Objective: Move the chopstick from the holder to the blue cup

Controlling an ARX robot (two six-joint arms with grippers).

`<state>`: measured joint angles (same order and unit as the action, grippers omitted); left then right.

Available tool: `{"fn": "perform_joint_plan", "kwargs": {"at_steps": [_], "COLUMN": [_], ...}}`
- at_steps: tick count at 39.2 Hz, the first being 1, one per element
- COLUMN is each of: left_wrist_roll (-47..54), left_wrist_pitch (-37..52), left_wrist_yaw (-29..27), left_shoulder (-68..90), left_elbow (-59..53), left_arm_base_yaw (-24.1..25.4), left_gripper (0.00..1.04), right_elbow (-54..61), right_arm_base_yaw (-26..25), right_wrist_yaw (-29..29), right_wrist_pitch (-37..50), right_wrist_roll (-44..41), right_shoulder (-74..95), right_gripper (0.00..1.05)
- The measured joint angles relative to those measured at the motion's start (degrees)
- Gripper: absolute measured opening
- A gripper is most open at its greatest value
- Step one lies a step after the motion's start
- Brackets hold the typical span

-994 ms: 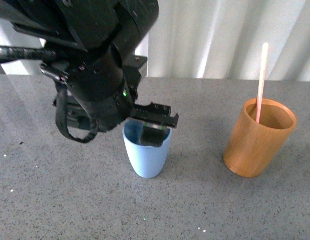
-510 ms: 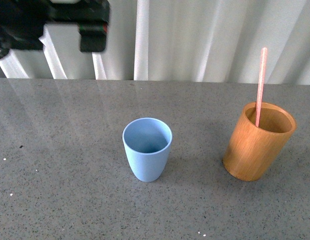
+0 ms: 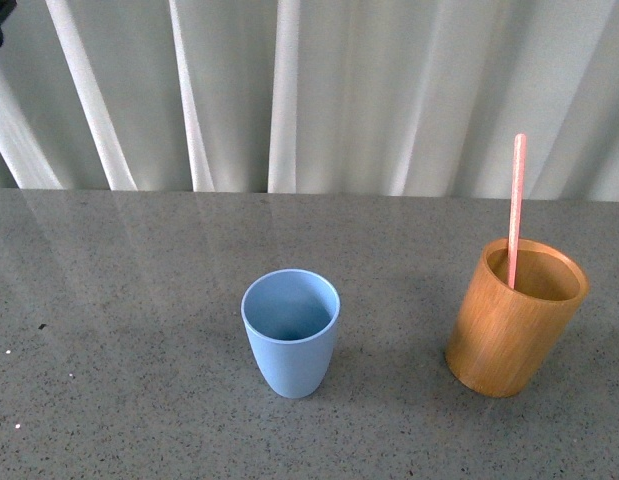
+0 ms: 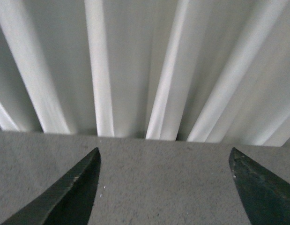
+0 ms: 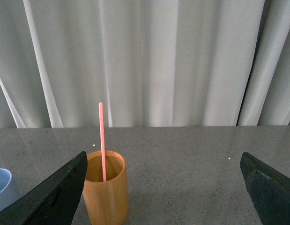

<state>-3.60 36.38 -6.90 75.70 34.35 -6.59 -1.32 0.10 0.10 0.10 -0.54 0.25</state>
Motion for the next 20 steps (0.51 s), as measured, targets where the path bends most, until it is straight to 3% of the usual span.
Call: {"fn": "perform_joint_plan", "kwargs": {"at_steps": [5,15,20], "left_wrist_roll": [1.95,2.95,3.30], "left_wrist_pitch": [8.41,10.19,10.12], "left_wrist_yaw": [1.68,4.81,6.67], "left_shoulder": [-3.52,-12.15,-15.82], "left_elbow": [-7.19,-18.18,-21.38], "left_arm_base_yaw": [1.01,3.74,6.01], "left_gripper": [0.63,0.16,0.04], "right_elbow": [0.00,0.00,0.00], "right_arm_base_yaw": [0.00,0.00,0.00], "right_wrist_yaw": [-0.02,-0.02,-0.02], "right_wrist_pitch": [0.00,0.00,0.00], "right_wrist_roll": [0.00,0.00,0.00], "right_shoulder": [0.00,-0.02,-0.02], "right_gripper": [0.95,0.95,0.95]}}
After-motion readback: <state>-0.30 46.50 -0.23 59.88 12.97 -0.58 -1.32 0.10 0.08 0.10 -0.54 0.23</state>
